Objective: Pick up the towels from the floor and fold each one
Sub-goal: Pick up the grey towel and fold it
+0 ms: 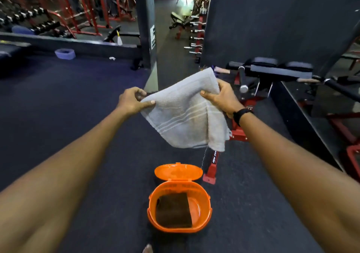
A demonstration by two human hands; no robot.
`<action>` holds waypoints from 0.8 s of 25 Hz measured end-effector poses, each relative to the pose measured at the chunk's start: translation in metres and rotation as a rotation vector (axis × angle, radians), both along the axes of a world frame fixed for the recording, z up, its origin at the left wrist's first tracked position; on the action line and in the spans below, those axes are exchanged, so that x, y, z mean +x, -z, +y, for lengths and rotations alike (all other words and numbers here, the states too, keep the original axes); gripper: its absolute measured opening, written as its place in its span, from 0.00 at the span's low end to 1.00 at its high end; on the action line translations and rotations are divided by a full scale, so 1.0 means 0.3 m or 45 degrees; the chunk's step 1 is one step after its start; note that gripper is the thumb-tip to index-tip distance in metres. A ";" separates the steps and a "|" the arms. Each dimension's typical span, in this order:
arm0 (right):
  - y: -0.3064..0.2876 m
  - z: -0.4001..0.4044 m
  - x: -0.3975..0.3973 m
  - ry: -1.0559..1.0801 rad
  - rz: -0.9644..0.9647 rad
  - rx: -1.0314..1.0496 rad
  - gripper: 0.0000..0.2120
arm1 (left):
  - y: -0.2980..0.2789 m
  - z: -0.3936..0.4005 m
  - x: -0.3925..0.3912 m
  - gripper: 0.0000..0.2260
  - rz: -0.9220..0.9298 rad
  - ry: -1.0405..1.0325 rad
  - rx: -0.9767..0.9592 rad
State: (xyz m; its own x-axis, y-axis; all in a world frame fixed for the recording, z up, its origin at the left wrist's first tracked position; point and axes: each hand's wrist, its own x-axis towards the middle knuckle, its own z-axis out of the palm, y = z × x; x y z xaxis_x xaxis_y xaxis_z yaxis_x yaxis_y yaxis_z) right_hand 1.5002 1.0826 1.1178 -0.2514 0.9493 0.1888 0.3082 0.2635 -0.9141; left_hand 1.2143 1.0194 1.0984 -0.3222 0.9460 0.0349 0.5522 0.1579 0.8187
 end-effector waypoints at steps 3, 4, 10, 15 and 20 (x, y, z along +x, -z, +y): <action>0.197 0.073 -0.025 0.101 -0.233 -0.053 0.15 | 0.150 0.059 -0.019 0.24 -0.012 0.115 -0.092; 0.273 0.092 -0.028 0.129 -0.311 -0.083 0.15 | 0.215 0.082 -0.029 0.24 -0.013 0.170 -0.145; 0.769 0.157 0.009 0.283 -0.666 -0.295 0.09 | 0.685 0.233 -0.084 0.24 0.004 0.367 -0.426; 1.323 0.163 0.012 0.279 -0.775 -0.491 0.14 | 1.173 0.298 -0.090 0.23 0.036 0.438 -0.619; 1.791 0.092 -0.031 0.101 -0.625 -0.629 0.19 | 1.621 0.276 -0.076 0.24 0.008 0.462 -0.753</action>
